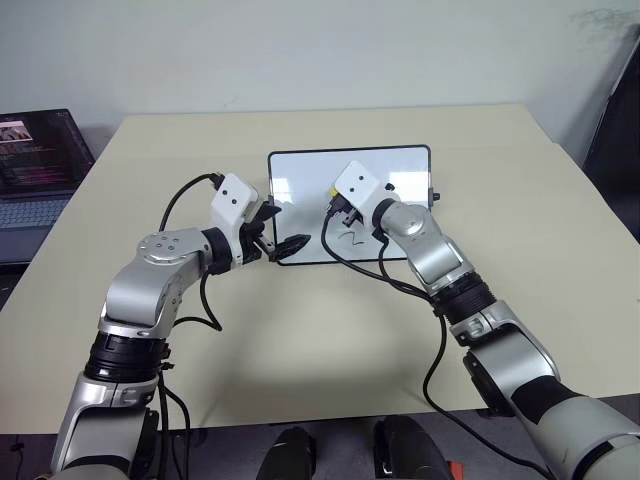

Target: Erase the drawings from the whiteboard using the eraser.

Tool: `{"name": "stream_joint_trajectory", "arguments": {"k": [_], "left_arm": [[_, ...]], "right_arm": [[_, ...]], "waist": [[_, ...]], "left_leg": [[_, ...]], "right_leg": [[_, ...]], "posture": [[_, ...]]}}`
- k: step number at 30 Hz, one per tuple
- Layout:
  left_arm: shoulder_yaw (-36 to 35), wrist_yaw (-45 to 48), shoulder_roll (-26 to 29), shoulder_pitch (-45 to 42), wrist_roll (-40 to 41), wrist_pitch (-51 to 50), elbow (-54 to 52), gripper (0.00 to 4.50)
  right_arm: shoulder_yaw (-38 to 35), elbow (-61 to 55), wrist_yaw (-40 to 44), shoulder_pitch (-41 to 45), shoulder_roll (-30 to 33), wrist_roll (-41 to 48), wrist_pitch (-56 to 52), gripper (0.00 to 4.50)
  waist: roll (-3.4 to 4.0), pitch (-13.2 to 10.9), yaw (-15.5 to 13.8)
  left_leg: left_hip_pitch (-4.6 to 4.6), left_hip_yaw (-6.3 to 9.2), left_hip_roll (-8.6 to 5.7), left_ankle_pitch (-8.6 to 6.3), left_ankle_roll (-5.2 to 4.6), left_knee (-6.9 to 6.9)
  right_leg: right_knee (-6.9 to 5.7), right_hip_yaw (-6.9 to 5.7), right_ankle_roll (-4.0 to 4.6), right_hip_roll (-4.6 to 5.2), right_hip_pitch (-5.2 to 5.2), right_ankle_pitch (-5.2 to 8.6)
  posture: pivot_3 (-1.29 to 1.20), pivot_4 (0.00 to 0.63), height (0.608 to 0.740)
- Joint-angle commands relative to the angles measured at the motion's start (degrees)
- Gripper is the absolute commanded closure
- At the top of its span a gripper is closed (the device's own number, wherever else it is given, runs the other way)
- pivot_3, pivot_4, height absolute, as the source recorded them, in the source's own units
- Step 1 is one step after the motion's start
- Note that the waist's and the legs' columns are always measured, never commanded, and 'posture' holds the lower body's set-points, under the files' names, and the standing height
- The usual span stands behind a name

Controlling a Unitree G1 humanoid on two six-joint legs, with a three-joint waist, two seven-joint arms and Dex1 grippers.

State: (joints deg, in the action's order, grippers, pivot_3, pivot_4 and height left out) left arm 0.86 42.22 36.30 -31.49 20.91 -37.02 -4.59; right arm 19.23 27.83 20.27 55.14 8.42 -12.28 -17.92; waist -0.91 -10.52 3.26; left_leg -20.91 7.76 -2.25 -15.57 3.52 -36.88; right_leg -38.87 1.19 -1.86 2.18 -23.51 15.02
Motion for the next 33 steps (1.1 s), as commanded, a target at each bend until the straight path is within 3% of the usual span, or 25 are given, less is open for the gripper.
{"name": "stream_joint_trajectory", "arguments": {"k": [1, 19, 33], "left_arm": [[-0.4, 0.5, 0.1, -1.4, -0.5, 1.3, -0.7, 0.00], [-0.5, 1.2, -0.6, -1.3, -1.3, 1.5, -0.9, 0.00], [-0.6, 1.1, -0.5, -0.7, -1.3, 1.4, -1.2, 0.00]], "right_arm": [[-0.9, -0.4, 0.6, 0.6, 1.5, -1.0, 0.2, 3.21], [1.3, -0.5, 3.3, -2.8, 7.3, -4.3, -0.1, 3.21], [-1.5, -3.2, 5.4, -2.4, 5.9, -2.2, -1.7, 3.21]], "waist": [[0.00, 0.0, 0.0], [-0.06, 0.0, -0.1], [-0.08, 0.1, -0.1]], "left_leg": [[0.00, 0.00, 0.00, 0.00, 0.00, -0.01], [0.10, 0.05, -0.01, 0.02, 0.01, -0.11], [0.13, 0.05, 0.00, 0.03, 0.03, -0.12]], "right_leg": [[0.00, 0.00, 0.00, 0.00, 0.00, 0.00], [-0.10, -0.04, 0.01, 0.00, 0.13, -0.02], [-0.09, -0.04, 0.01, -0.01, 0.17, -0.02]], "posture": [[0.00, 0.150, 0.740], [0.00, 0.150, 0.740], [0.00, 0.150, 0.740]]}}
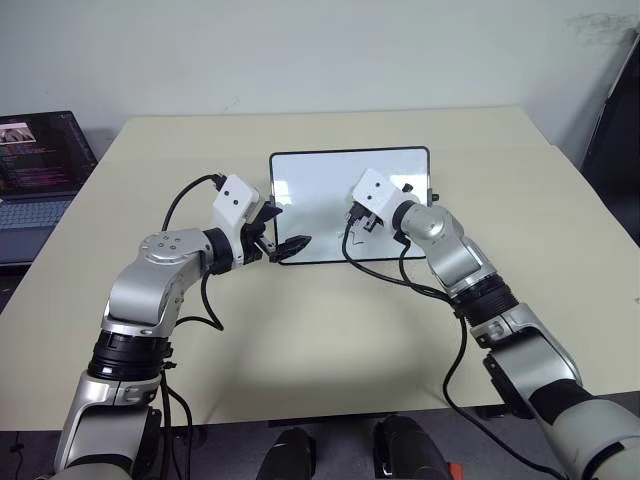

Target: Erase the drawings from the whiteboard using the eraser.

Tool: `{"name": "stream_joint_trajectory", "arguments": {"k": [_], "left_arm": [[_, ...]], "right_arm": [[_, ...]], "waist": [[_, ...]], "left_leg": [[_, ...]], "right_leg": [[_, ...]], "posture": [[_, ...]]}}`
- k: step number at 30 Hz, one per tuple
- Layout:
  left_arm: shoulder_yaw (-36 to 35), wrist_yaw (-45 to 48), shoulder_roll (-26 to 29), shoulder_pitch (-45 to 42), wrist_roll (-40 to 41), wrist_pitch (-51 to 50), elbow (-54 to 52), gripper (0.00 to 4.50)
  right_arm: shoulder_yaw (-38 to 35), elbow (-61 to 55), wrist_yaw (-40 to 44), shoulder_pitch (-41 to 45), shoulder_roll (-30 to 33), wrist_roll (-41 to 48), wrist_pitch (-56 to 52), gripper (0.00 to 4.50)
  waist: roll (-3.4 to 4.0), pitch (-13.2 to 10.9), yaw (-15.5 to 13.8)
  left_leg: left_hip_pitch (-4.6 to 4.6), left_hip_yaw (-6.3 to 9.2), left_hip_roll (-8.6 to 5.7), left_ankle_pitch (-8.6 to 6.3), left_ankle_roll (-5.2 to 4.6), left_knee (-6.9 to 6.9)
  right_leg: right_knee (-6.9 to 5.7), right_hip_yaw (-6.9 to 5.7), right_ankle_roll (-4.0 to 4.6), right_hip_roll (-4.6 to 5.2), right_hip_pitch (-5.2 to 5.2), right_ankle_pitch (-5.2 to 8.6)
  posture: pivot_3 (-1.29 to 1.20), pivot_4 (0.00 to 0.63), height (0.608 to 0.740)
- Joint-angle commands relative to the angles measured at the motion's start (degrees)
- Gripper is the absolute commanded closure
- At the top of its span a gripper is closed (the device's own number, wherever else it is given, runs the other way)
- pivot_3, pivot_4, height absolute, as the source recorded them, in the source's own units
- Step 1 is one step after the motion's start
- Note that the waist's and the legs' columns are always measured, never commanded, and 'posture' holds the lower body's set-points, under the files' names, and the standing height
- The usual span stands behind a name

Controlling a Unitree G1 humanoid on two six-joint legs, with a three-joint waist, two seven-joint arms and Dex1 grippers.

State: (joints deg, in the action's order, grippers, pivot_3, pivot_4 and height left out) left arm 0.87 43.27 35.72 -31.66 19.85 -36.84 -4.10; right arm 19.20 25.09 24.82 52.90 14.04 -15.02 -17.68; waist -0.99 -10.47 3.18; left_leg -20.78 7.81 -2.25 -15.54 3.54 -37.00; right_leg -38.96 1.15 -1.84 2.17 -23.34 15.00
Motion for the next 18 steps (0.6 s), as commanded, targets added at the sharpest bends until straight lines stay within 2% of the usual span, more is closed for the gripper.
{"name": "stream_joint_trajectory", "arguments": {"k": [1, 10, 14, 18], "left_arm": [[-0.7, 0.1, 0.1, -0.5, -0.2, 1.2, -1.8, 0.00], [-0.8, 0.0, -0.1, 0.0, 0.1, 1.0, -2.1, 0.00], [-1.5, -0.2, 0.1, 0.9, 0.4, 0.8, -2.5, 0.00], [-3.8, -1.3, 0.2, 3.9, 1.2, 1.1, -4.4, 0.00]], "right_arm": [[-1.5, -0.4, 1.2, -0.3, 0.7, 0.5, -2.0, 3.21], [-3.4, -4.0, 3.3, -2.2, 1.7, 2.6, -2.5, 3.21], [-8.8, -15.0, 5.4, -3.8, -0.2, 9.5, -6.7, 3.21], [-11.9, -27.1, 6.5, -8.5, 2.5, 12.2, -9.9, 3.21]], "waist": [[0.00, 0.0, 0.0], [0.00, 0.0, -0.1], [0.00, 0.0, -0.1], [0.01, 0.0, -0.1]], "left_leg": [[0.00, 0.00, 0.00, 0.00, 0.00, 0.00], [-0.01, 0.01, -0.01, 0.00, 0.00, 0.01], [-0.09, 0.02, 0.01, 0.00, 0.00, 0.04], [-0.21, 0.01, 0.03, -0.01, 0.01, 0.12]], "right_leg": [[0.00, 0.00, 0.00, 0.00, 0.00, 0.00], [0.02, -0.01, 0.00, 0.01, 0.00, 0.00], [0.03, 0.00, 0.00, 0.01, -0.08, 0.00], [0.11, 0.01, 0.00, 0.04, -0.23, 0.00]], "posture": [[0.00, 0.150, 0.740], [0.00, 0.150, 0.740], [0.00, 0.150, 0.740], [0.00, 0.150, 0.740]]}}
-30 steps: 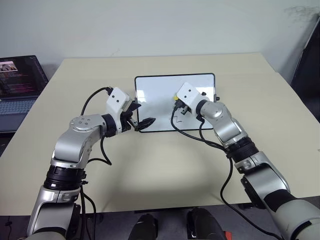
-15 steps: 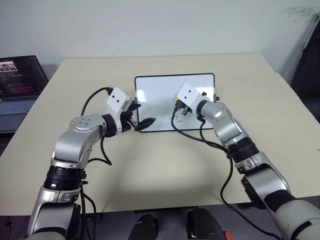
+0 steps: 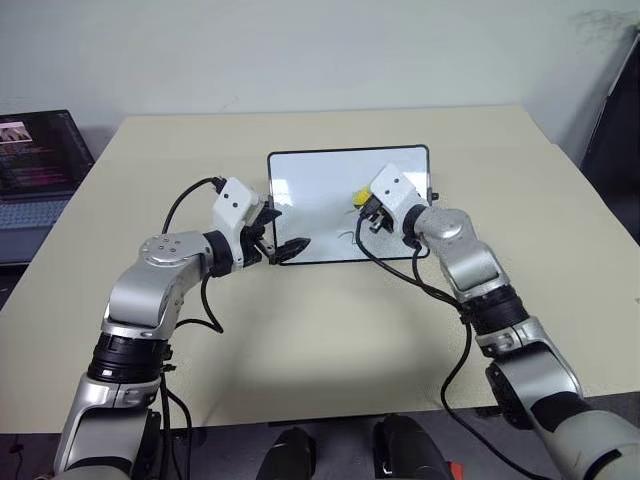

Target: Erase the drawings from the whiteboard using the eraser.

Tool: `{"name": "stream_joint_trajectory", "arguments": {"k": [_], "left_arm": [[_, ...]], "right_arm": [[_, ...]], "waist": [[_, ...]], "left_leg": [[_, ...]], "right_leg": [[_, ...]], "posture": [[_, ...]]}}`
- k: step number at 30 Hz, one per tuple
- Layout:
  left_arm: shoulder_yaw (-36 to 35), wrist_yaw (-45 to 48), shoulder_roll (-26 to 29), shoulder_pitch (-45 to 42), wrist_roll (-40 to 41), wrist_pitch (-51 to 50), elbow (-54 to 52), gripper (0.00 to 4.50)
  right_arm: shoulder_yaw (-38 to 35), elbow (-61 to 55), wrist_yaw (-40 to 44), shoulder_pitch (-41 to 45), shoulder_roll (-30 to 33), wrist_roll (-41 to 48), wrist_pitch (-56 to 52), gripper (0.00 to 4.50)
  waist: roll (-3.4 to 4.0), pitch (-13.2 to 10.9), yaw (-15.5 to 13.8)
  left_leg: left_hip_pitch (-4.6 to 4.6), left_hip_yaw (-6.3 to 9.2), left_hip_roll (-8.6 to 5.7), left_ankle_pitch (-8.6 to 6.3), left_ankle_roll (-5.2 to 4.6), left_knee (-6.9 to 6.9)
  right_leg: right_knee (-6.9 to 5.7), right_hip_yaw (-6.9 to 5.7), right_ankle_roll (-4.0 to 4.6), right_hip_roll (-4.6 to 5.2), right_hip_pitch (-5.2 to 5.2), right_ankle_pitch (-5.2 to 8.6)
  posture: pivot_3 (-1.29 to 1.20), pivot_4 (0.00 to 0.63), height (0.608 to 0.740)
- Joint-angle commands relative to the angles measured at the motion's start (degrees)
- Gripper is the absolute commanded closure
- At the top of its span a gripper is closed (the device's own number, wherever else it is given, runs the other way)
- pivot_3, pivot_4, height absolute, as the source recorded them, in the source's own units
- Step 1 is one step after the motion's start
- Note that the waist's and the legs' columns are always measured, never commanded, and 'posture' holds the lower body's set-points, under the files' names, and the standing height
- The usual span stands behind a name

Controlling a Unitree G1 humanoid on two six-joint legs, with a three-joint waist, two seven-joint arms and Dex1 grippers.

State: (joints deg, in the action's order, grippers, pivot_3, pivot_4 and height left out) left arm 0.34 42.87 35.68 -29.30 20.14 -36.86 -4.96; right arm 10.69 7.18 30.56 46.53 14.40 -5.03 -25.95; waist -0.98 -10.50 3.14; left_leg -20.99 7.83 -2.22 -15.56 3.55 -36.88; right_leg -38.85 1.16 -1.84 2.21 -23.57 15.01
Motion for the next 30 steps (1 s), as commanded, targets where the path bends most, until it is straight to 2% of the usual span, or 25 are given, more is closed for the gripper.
{"name": "stream_joint_trajectory", "arguments": {"k": [1, 5, 11, 16, 21, 27, 30], "left_arm": [[-3.9, -1.2, 0.1, 2.7, 1.2, 1.3, -4.3, 0.00], [-6.0, -1.5, -0.3, 8.4, 1.9, 2.2, -7.0, 0.00], [-8.9, -4.1, -1.5, 11.5, 1.5, 5.1, -5.7, 0.00], [-8.4, -5.1, -1.7, 12.6, 0.3, 7.0, -4.8, 0.00], [-6.9, -4.0, -1.4, 12.4, -0.4, 8.1, -3.7, 0.00], [-4.4, -0.8, 1.6, 11.2, -1.8, 7.6, -3.4, 0.00], [-4.4, 0.2, 2.3, 8.5, -1.3, 7.2, -3.2, 0.00]], "right_arm": [[-4.0, -12.0, 1.1, -4.0, 3.2, 2.6, -2.1, 3.21], [-6.4, -21.9, 1.7, -14.4, 6.8, 4.7, -4.2, 3.21], [-8.7, -31.2, 1.0, -29.5, 8.1, 7.4, -4.3, 3.21], [-5.2, -29.9, -0.3, -37.5, 14.5, -0.3, 6.1, 3.21], [-3.8, -27.8, -1.8, -38.5, 15.3, -2.9, 11.5, 3.21], [1.9, -25.6, -1.6, -29.5, 13.3, -7.5, 10.6, 3.21], [4.3, -24.9, -1.3, -24.4, 9.9, -7.7, 7.1, 3.21]], "waist": [[0.00, 0.0, -0.1], [-0.01, 0.0, -0.6], [-0.03, 0.0, -1.1], [-0.04, 0.0, -1.3], [-0.07, 0.0, -1.3], [-0.09, -0.1, -1.1], [-0.13, -0.1, -1.3]], "left_leg": [[-0.02, 0.01, 0.00, -0.01, 0.01, 0.01], [-0.04, 0.01, 0.01, -0.07, 0.02, 0.06], [-0.03, -0.01, 0.07, -0.08, 0.01, 0.02], [0.13, -0.08, 0.02, -0.08, 0.00, -0.03], [0.14, -0.08, 0.03, -0.08, 0.01, -0.04], [0.16, -0.11, 0.01, -0.07, 0.02, -0.05], [0.14, -0.02, 0.02, -0.07, 0.02, -0.04]], "right_leg": [[0.03, -0.01, -0.01, 0.02, 0.00, 0.01], [0.25, -0.02, -0.03, 0.07, 0.05, 0.02], [0.19, -0.01, -0.03, 0.09, 0.06, 0.02], [0.25, -0.01, -0.29, 0.01, 0.25, 0.18], [0.24, 0.00, -0.27, 0.01, 0.26, 0.17], [0.24, 0.00, -0.27, -0.04, 0.26, 0.17], [0.23, -0.06, -0.04, -0.05, 0.26, 0.04]], "posture": [[0.00, 0.150, 0.740], [0.00, 0.150, 0.740], [0.00, 0.150, 0.740], [0.00, 0.150, 0.740], [0.00, 0.150, 0.740], [0.00, 0.150, 0.740], [0.00, 0.150, 0.740]]}}
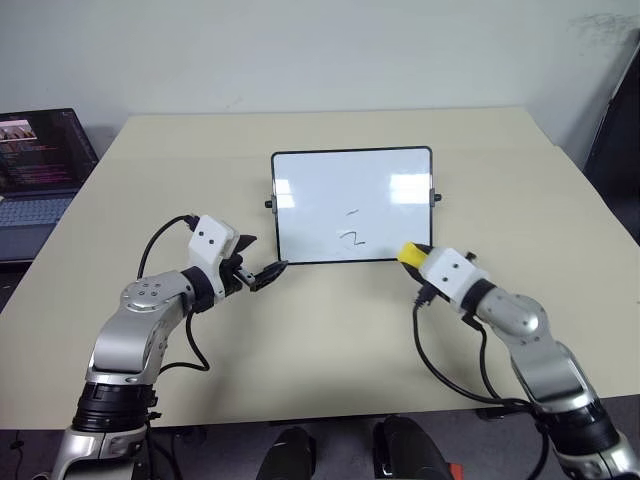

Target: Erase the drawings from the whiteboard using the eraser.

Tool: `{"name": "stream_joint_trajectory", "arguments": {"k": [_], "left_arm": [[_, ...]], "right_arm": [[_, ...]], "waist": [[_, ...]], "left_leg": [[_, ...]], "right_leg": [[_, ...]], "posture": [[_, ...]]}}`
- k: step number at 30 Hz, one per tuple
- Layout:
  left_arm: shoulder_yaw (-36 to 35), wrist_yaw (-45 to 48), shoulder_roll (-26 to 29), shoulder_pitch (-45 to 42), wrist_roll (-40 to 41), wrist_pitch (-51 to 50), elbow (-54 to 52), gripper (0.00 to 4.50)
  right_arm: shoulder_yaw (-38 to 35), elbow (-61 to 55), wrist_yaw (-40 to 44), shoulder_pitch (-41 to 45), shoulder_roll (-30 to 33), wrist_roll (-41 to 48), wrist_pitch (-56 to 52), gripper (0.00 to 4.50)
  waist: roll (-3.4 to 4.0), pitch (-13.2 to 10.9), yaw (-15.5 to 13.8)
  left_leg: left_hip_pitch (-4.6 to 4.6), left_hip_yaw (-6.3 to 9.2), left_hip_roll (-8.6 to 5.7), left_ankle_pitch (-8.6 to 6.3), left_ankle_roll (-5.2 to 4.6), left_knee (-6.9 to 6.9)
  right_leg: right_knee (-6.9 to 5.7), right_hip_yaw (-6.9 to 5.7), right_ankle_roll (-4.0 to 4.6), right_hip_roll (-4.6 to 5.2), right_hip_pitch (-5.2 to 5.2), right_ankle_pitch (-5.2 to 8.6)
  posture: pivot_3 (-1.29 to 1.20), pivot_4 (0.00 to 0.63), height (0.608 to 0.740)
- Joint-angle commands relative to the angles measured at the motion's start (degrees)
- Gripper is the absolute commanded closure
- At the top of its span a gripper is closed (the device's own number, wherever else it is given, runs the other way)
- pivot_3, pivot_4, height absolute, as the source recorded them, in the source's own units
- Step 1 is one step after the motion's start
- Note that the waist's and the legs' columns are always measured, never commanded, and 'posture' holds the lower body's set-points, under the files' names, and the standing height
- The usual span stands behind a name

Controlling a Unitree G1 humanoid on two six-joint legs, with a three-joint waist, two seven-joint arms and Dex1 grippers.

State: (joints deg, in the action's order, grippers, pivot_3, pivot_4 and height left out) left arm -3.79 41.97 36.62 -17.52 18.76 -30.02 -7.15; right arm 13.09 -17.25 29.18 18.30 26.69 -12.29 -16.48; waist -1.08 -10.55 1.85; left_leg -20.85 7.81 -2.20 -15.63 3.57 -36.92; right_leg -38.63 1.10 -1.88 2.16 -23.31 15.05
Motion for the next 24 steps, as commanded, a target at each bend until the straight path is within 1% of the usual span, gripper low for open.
{"name": "stream_joint_trajectory", "arguments": {"k": [1, 4, 7, 12, 18, 24], "left_arm": [[-0.2, 1.4, 1.6, -3.8, 0.1, 0.4, -0.8, 0.00], [-0.4, 1.5, 1.4, -6.0, 0.1, 0.2, 0.0, 0.00], [-0.1, 1.9, 1.4, -6.9, 0.0, 0.3, 0.6, 0.00], [0.4, 3.1, 2.0, -6.4, -0.6, 1.1, 1.3, 0.00], [0.5, 3.3, 2.0, -6.3, -0.5, 1.1, 1.0, 0.00], [1.0, 5.1, 2.1, -7.0, 0.2, 0.4, 0.6, 0.00]], "right_arm": [[2.3, -0.3, 0.2, 4.7, -3.1, -0.6, -3.1, 3.21], [2.9, 1.7, -1.1, 8.6, -6.9, -0.3, -5.2, 3.21], [3.0, 8.3, -4.2, 14.1, -10.2, -1.5, -4.3, 3.21], [3.0, 21.3, -8.4, 21.7, -11.7, -3.8, -1.1, 3.21], [3.5, 28.1, -10.4, 24.1, -12.6, -5.1, -0.2, 3.21], [7.0, 29.1, -7.9, 24.1, -15.4, -5.4, -0.6, 3.21]], "waist": [[-0.04, 0.0, 0.0], [-0.04, 0.0, 0.0], [-0.04, 0.0, 0.0], [-0.04, 0.0, 0.0], [-0.04, 0.0, 0.1], [-0.04, 0.0, 0.5]], "left_leg": [[-0.02, 0.03, 0.00, 0.00, 0.00, -0.01], [-0.04, 0.04, -0.01, 0.00, 0.01, -0.01], [-0.04, 0.02, -0.03, 0.01, 0.02, 0.00], [-0.04, 0.02, -0.02, 0.01, 0.03, 0.06], [-0.09, -0.02, -0.02, 0.01, 0.02, 0.07], [-0.07, -0.03, -0.02, 0.00, 0.01, 0.07]], "right_leg": [[0.00, -0.02, 0.01, 0.00, 0.00, 0.00], [0.00, -0.02, 0.00, 0.02, 0.00, -0.01], [0.02, -0.02, 0.00, 0.05, 0.00, -0.01], [0.00, -0.03, 0.03, 0.03, -0.08, -0.02], [0.03, 0.01, 0.03, 0.04, -0.11, -0.02], [-0.05, 0.02, 0.03, 0.02, -0.14, -0.02]], "posture": [[0.00, 0.150, 0.740], [0.00, 0.150, 0.740], [0.00, 0.150, 0.740], [0.00, 0.150, 0.740], [0.00, 0.150, 0.740], [0.00, 0.150, 0.740]]}}
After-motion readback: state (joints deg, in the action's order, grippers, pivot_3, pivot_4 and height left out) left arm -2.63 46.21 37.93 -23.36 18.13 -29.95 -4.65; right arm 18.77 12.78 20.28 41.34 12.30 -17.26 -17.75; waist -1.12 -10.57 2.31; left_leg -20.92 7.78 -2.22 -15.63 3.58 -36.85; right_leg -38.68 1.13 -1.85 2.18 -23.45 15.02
